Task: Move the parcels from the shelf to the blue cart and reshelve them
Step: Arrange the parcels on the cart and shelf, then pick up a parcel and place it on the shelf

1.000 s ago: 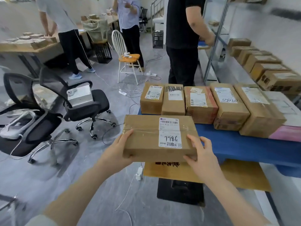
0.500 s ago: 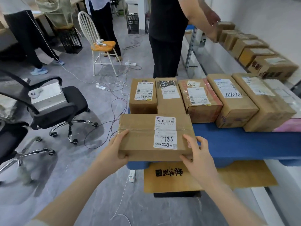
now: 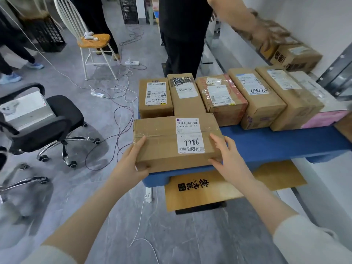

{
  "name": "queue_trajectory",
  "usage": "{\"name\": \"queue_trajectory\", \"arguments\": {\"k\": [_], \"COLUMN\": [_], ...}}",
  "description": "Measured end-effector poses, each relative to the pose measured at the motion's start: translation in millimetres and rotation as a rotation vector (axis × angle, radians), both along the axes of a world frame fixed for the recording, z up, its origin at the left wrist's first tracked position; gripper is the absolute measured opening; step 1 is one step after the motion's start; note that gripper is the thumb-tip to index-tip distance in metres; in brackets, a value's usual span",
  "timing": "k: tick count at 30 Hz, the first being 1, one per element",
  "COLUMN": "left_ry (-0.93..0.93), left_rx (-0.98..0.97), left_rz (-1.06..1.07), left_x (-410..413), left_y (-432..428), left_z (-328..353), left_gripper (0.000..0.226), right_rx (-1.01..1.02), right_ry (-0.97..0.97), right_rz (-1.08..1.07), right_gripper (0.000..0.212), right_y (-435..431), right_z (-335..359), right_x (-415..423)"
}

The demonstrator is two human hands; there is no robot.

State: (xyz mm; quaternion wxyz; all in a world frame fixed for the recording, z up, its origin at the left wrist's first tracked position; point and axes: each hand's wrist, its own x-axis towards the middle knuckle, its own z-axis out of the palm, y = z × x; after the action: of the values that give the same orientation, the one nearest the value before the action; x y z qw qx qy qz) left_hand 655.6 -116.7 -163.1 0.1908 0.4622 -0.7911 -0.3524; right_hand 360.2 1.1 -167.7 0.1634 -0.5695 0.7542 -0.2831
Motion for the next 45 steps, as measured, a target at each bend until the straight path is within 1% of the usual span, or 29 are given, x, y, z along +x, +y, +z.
{"name": "queue_trajectory", "arguments": {"k": [2, 6, 10, 16, 22, 25, 26, 28, 31, 34, 37, 40, 42, 45], "left_ry": [-0.008, 0.007, 0.06, 0.054, 0.05, 0.093, 0.071, -0.042, -0.148, -0.203, -0.239, -0.192, -0.135, -0.108], "left_rx": [0.028, 0.102, 0.198, 0.211, 0.17, 0.111, 0.081, 0.028, -0.114, -0.216, -0.301, -0.363, -0.37, -0.382], "left_rz": [0.004, 0.105, 0.175, 0.216, 0.197, 0.113, 0.096, 0.114, 0.116, 0.052, -0.068, -0.217, -0.329, -0.518], "left_x": [-2.4, -5.3, -5.2, -6.0, -8.7, -14.2, -16.2, -17.9, -23.3, -40.3, -69.8, -111.8, -147.9, -208.5], "left_y": [-0.2, -0.7, -1.4, -2.9, -1.9, -2.1, -1.3, 2.5, 8.4, 11.8, 19.5, 38.9, 59.5, 98.6], "left_z": [0.8, -1.7, -7.0, -6.8, 4.3, 15.3, 18.6, 25.1, 36.8, 57.1, 82.3, 103.7, 113.0, 116.8], "left_gripper": [0.102, 0.113, 0.116, 0.114, 0.109, 0.105, 0.104, 0.104, 0.1, 0.096, 0.096, 0.094, 0.092, 0.092], "right_rx": [0.021, 0.063, 0.082, 0.072, 0.01, 0.0, -0.004, -0.016, -0.037, -0.046, -0.08, -0.118, -0.125, -0.09], "right_ry": [-0.006, 0.002, 0.0, -0.003, 0.023, 0.049, 0.06, 0.078, 0.128, 0.193, 0.224, 0.264, 0.299, 0.312], "right_rz": [0.016, 0.052, 0.053, 0.056, 0.066, 0.055, 0.056, 0.055, 0.031, -0.01, -0.079, -0.172, -0.252, -0.417], "right_gripper": [0.08, 0.083, 0.087, 0.088, 0.088, 0.084, 0.082, 0.078, 0.073, 0.07, 0.067, 0.065, 0.065, 0.064], "right_y": [-2.2, -7.6, -10.3, -11.2, -7.9, -6.8, -5.7, -1.5, 10.7, 30.1, 58.5, 98.9, 134.5, 200.1], "right_z": [0.9, 4.0, 2.4, 0.5, 1.4, 9.1, 12.4, 20.0, 34.4, 51.4, 70.4, 90.3, 101.8, 114.7], "right_x": [-3.1, -11.6, -15.7, -15.6, -14.9, -17.5, -18.7, -21.1, -27.2, -39.5, -57.9, -78.7, -93.3, -114.0]}}
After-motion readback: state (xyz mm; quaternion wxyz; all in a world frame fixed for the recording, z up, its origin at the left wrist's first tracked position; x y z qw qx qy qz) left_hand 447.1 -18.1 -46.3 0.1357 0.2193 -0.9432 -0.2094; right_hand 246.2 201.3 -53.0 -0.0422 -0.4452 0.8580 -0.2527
